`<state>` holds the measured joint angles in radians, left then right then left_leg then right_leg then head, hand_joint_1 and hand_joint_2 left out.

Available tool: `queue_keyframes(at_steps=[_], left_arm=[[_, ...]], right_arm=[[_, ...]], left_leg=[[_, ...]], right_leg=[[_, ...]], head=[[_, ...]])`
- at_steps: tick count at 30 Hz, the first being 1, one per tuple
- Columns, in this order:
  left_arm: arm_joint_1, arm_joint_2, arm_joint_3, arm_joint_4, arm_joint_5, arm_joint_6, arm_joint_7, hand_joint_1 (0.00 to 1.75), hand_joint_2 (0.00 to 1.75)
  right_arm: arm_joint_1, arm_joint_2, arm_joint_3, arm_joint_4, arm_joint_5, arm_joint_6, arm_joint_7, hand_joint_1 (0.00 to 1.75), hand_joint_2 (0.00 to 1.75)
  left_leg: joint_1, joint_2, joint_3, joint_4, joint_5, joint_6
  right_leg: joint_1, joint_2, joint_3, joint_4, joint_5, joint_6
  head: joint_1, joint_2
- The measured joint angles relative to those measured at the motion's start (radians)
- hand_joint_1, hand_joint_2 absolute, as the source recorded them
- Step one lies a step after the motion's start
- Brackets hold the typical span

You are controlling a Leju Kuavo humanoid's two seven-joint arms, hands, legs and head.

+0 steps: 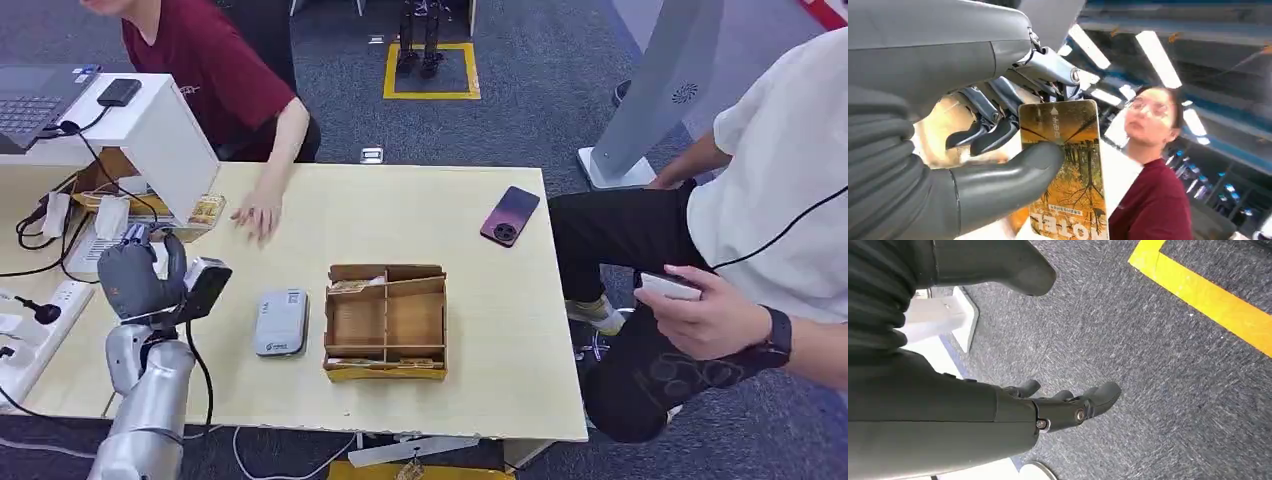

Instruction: Pass the card to the sensor for recognition and then transmit it.

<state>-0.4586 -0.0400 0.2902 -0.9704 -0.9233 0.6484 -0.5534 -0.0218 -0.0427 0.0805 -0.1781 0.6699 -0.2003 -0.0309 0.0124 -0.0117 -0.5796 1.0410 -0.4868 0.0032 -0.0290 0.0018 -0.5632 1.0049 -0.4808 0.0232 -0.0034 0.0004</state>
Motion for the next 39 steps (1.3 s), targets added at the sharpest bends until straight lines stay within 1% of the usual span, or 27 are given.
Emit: queue_keyframes(at_steps=[1,2,4,6,9,10,13,15,17,18,20,22,24,27,30,39], left_arm=[[0.001,0.011,-0.029,0.006,0.062,-0.036,0.023,1.75,1.75],[0.003,0.024,-0.058,0.009,0.112,-0.056,0.036,1.75,1.75],[0.004,0.039,-0.107,0.016,0.150,-0.065,0.045,1.75,1.75],[0.005,0.052,-0.135,0.021,0.185,-0.105,0.064,1.75,1.75],[0.020,0.072,-0.175,0.022,0.318,-0.251,0.098,1.75,1.75],[0.028,0.078,-0.189,0.021,0.348,-0.274,0.103,1.75,1.75],[0.046,0.095,-0.215,0.014,0.372,-0.294,0.109,1.75,1.75],[0.051,0.104,-0.222,0.012,0.395,-0.324,0.123,1.75,1.75],[0.067,0.123,-0.227,0.002,0.452,-0.399,0.134,1.75,1.75],[0.080,0.134,-0.230,-0.011,0.498,-0.453,0.134,1.75,1.75],[0.114,0.155,-0.230,-0.038,0.548,-0.512,0.136,1.75,1.75],[0.152,0.178,-0.234,-0.065,0.549,-0.560,0.150,1.75,1.75],[0.186,0.198,-0.238,-0.083,0.557,-0.588,0.153,1.75,1.75],[0.220,0.214,-0.239,-0.101,0.569,-0.629,0.168,1.75,1.75],[0.240,0.226,-0.247,-0.110,0.567,-0.652,0.180,1.75,1.75],[0.261,0.240,-0.275,-0.129,0.552,-0.675,0.193,1.75,1.75]], right_arm=[[0.000,0.000,-0.001,0.000,0.000,0.000,0.000,0.00,1.75],[0.001,0.000,-0.001,0.000,0.000,0.000,-0.001,0.00,1.75],[0.003,0.000,-0.002,0.001,0.001,0.000,-0.001,0.00,1.75],[0.002,0.000,-0.002,0.001,0.002,-0.001,-0.001,0.00,1.75],[0.006,0.000,-0.009,0.002,0.000,-0.005,-0.001,0.00,1.75],[0.007,0.000,-0.012,0.002,0.000,-0.005,-0.001,0.00,1.75],[0.008,0.000,-0.021,0.003,0.000,-0.005,0.000,0.00,1.75],[0.009,0.000,-0.023,0.003,0.000,-0.006,0.000,0.00,1.75],[0.009,0.000,-0.026,0.003,0.000,-0.007,0.000,0.00,1.75],[0.011,0.000,-0.027,0.003,-0.002,-0.009,0.000,0.00,1.75],[0.015,0.000,-0.032,0.003,-0.005,-0.013,0.000,0.00,1.75],[0.017,0.002,-0.041,0.003,-0.008,-0.018,0.000,0.00,1.75],[0.019,0.003,-0.048,0.003,-0.009,-0.020,0.000,0.00,1.75],[0.019,0.004,-0.053,0.003,-0.008,-0.023,-0.001,0.00,1.75],[0.019,0.005,-0.059,0.003,-0.008,-0.023,-0.003,0.00,1.75],[0.020,0.008,-0.074,0.004,-0.007,-0.023,-0.003,0.00,1.75]], left_leg=[[0.000,0.000,0.000,0.000,0.000,0.000],[0.000,0.000,0.000,0.000,0.000,0.000],[0.000,0.000,0.000,0.000,0.000,0.000],[0.000,0.000,0.000,0.000,0.000,0.000],[0.000,0.000,0.000,0.000,0.000,0.000],[0.000,0.000,0.000,0.000,0.000,0.000],[0.000,0.000,0.000,0.000,0.000,0.000],[0.000,0.000,0.000,0.000,0.000,0.000],[0.000,0.000,0.000,0.000,0.000,0.000],[0.000,0.001,0.000,0.000,0.000,0.000],[0.000,0.001,0.000,0.000,0.000,0.000],[0.000,0.001,0.000,0.000,0.000,0.000],[0.000,0.001,0.000,0.000,0.000,0.000],[0.000,0.000,-0.001,-0.001,0.000,0.000],[0.000,0.000,0.000,0.000,0.000,0.000],[0.000,0.000,0.000,0.000,0.000,0.000]], right_leg=[[0.000,0.000,0.000,0.000,0.000,0.000],[0.000,0.000,0.000,0.000,0.000,0.000],[0.000,-0.001,0.000,0.000,0.000,0.000],[0.000,0.000,0.000,0.000,0.000,0.000],[0.000,0.000,0.000,0.000,0.000,0.000],[0.000,0.000,0.000,0.000,0.000,0.000],[0.000,0.000,0.000,0.000,0.000,0.000],[0.000,0.000,0.000,0.000,0.000,0.000],[0.000,0.000,0.000,0.000,0.000,0.000],[0.000,0.001,0.000,0.000,0.000,0.000],[0.000,0.001,0.000,0.000,0.000,0.000],[0.000,0.001,-0.001,0.000,0.000,0.000],[0.000,0.001,-0.001,0.000,0.000,0.000],[0.000,0.000,-0.001,0.000,0.000,0.000],[0.000,0.000,-0.001,0.000,0.000,0.000],[0.000,0.000,0.000,0.000,0.000,0.000]], head=[[-0.001,0.000],[0.000,0.000],[0.000,0.000],[0.000,0.000],[0.000,0.000],[0.000,0.000],[0.000,0.000],[0.000,0.000],[0.000,0.000],[0.000,0.000],[0.000,0.000],[0.000,0.000],[-0.001,0.000],[0.000,0.000],[0.000,0.000],[0.000,0.000]])
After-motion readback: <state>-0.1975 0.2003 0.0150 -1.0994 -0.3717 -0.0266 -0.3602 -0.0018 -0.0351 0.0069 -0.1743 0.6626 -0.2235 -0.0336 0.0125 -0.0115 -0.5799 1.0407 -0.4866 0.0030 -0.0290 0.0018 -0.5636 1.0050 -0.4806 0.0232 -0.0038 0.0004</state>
